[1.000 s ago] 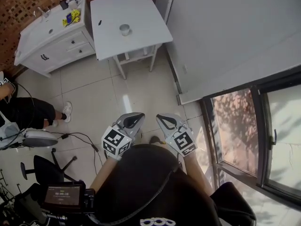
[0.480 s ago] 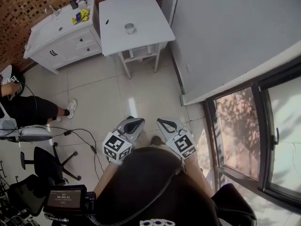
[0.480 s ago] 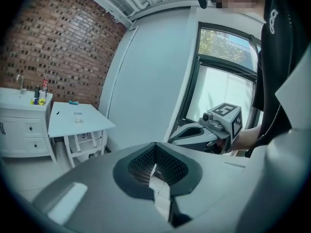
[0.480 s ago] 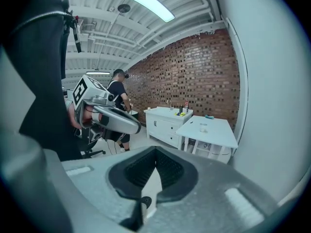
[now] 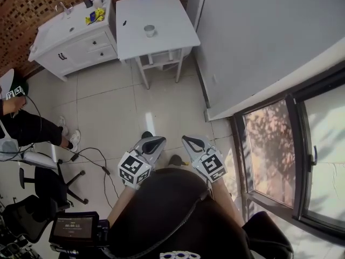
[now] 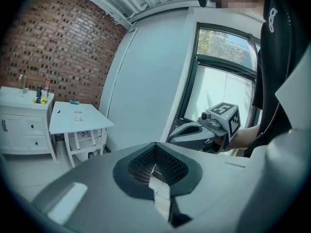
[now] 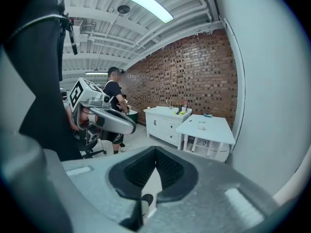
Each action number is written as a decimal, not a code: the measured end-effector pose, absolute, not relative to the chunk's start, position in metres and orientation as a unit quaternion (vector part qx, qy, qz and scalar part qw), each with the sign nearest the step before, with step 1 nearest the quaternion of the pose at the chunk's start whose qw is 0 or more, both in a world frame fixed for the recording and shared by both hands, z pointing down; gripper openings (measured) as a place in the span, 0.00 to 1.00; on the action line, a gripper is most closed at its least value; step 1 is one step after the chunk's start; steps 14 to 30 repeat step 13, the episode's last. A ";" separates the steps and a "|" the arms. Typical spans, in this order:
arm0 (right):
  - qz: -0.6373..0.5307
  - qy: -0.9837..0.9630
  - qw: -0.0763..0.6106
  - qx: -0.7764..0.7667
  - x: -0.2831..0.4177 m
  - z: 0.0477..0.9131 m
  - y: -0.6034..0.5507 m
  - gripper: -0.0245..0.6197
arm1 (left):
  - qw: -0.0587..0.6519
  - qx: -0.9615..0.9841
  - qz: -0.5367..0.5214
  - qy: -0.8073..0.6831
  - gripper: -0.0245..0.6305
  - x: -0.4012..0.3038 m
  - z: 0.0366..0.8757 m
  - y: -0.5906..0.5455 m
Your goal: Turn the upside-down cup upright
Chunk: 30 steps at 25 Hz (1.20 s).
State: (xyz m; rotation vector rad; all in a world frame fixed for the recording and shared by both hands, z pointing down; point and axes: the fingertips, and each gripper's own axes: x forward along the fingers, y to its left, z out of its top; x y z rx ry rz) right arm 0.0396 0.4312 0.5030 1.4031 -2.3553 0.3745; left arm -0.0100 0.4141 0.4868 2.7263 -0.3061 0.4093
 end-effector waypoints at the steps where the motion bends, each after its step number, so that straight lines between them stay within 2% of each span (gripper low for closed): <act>1: 0.132 -0.837 0.185 0.497 0.039 0.503 0.431 0.03 | 0.183 0.966 0.145 -0.110 0.06 -0.011 0.487 0.415; 30: 0.140 -0.841 0.196 0.484 0.038 0.501 0.402 0.03 | 0.198 0.963 0.144 -0.114 0.06 -0.006 0.490 0.386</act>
